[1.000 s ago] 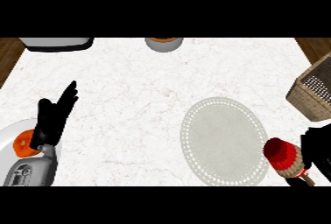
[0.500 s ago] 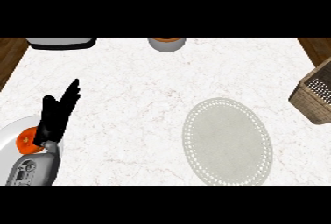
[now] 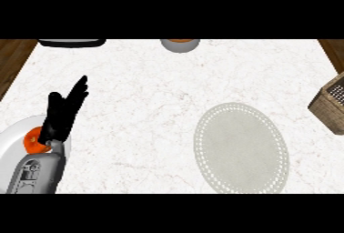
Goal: Pick the cupcake from the placemat and place it in the basket
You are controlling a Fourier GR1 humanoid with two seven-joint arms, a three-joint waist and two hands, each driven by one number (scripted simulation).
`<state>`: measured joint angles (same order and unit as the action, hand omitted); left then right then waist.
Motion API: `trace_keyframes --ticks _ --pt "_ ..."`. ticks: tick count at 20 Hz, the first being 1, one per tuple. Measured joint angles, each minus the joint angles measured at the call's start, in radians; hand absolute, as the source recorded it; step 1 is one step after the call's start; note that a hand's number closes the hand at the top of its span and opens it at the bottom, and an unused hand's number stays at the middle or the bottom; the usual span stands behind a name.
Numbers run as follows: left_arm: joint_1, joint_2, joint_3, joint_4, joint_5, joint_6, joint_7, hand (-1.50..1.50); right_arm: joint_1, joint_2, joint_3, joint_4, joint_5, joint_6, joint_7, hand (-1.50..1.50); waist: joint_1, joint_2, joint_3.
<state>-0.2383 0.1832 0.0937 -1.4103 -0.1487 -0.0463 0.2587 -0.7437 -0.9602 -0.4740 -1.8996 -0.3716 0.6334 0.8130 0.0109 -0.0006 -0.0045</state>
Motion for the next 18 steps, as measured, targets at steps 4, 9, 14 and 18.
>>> trace_keyframes --ticks 4,9,14,18 --pt "-0.011 -0.005 -0.005 0.010 -0.002 -0.002 -0.004 0.00 -0.035 -0.116 0.043 0.116 0.131 0.075 -0.079 1.50 0.014 0.009 0.002" --pt "-0.013 -0.011 -0.010 0.020 -0.003 -0.005 -0.021 0.00 -0.050 -0.197 0.091 0.305 0.320 0.138 -0.265 1.50 0.022 0.013 0.004" --pt "-0.018 -0.001 0.001 0.037 0.001 -0.012 -0.034 0.00 -0.036 -0.240 0.133 0.498 0.512 0.107 -0.518 1.50 0.024 0.014 0.005" --pt "-0.006 -0.013 -0.005 0.037 -0.001 -0.006 -0.041 0.00 -0.032 -0.258 0.166 0.660 0.614 0.057 -0.736 1.50 0.025 0.014 0.005"
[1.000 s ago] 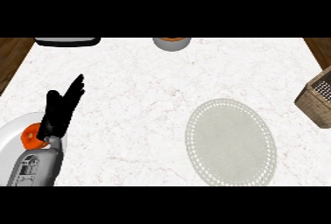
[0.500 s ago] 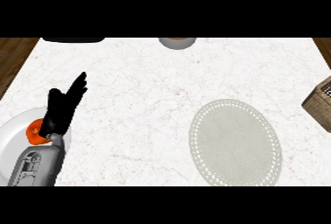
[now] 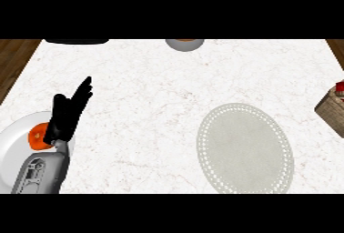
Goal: Pick the cupcake from the placemat and place it in the basket
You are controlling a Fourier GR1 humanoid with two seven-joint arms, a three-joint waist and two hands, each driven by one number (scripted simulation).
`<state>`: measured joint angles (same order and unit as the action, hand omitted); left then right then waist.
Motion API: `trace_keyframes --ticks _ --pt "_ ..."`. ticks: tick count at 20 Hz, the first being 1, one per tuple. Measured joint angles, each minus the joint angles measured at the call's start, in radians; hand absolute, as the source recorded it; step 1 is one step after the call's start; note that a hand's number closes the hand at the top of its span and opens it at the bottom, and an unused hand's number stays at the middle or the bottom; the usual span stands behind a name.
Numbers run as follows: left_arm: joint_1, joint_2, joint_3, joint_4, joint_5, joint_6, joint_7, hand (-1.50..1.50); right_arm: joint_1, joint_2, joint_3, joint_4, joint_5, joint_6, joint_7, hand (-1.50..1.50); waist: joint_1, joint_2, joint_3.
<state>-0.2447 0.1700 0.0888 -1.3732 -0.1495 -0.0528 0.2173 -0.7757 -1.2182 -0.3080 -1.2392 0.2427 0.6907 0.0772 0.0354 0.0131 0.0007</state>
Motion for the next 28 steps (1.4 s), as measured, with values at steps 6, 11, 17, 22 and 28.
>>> trace_keyframes --ticks 6,11,17,22,28 --pt "0.013 -0.005 -0.009 -0.010 -0.008 0.002 -0.004 0.00 -0.021 0.003 0.066 0.230 0.118 -0.079 -0.276 1.50 0.003 -0.001 0.000" --pt "0.011 -0.011 -0.011 -0.006 -0.013 0.008 -0.006 0.00 -0.066 0.028 0.134 0.387 0.220 -0.140 -0.418 1.50 0.003 -0.001 0.000" --pt "-0.012 -0.006 -0.003 0.002 -0.013 0.011 0.010 0.00 -0.108 0.105 0.154 0.565 0.258 -0.148 -0.459 -1.50 -0.001 -0.003 0.000" --pt "-0.013 -0.002 -0.001 0.002 -0.014 0.006 0.014 0.00 -0.159 0.144 0.129 0.692 0.255 -0.141 -0.477 -1.50 -0.004 -0.003 0.000" --pt "-0.014 0.004 0.010 0.012 -0.009 0.003 0.004 0.00 -0.194 0.177 0.047 0.799 0.212 -0.214 -0.514 -1.50 -0.010 -0.004 0.001"
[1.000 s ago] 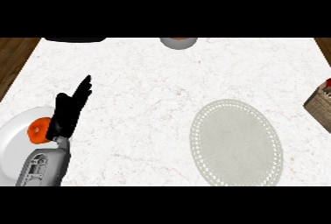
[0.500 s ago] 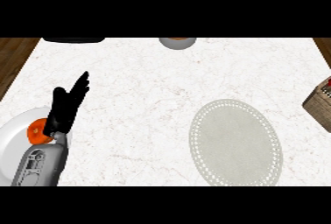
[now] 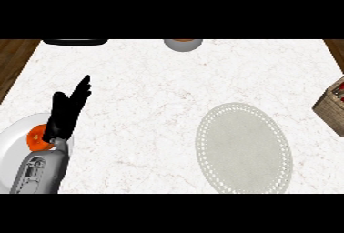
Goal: Pick the cupcake from the placemat and place it in the basket
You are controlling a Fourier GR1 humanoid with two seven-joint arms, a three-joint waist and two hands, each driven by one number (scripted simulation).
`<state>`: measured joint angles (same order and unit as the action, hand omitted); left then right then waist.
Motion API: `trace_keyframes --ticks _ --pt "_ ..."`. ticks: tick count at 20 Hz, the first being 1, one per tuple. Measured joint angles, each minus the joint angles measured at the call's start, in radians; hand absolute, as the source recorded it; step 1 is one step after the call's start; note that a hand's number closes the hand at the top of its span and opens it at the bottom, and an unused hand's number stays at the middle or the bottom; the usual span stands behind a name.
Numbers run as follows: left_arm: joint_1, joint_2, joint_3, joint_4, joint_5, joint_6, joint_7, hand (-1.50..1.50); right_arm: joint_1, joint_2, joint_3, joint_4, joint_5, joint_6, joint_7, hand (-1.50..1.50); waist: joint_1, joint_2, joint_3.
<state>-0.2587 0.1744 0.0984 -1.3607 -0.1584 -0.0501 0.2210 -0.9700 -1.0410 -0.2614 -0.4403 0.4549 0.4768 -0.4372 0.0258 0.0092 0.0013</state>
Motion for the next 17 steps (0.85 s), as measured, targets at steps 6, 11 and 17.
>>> trace_keyframes --ticks 6,11,17 --pt "-0.012 0.005 0.006 0.007 0.005 -0.007 -0.001 0.00 -0.053 -0.054 -0.107 0.099 -0.058 -0.075 0.025 -1.50 0.006 0.003 0.001" --pt "0.002 -0.001 -0.003 -0.011 0.002 -0.005 -0.001 0.00 -0.076 -0.147 -0.176 0.192 -0.097 -0.066 0.090 -1.50 0.011 0.006 0.002" --pt "0.020 -0.009 -0.006 -0.033 0.003 0.000 0.003 0.00 -0.002 -0.255 -0.227 0.279 -0.125 -0.014 0.061 -1.50 0.008 0.011 0.006"
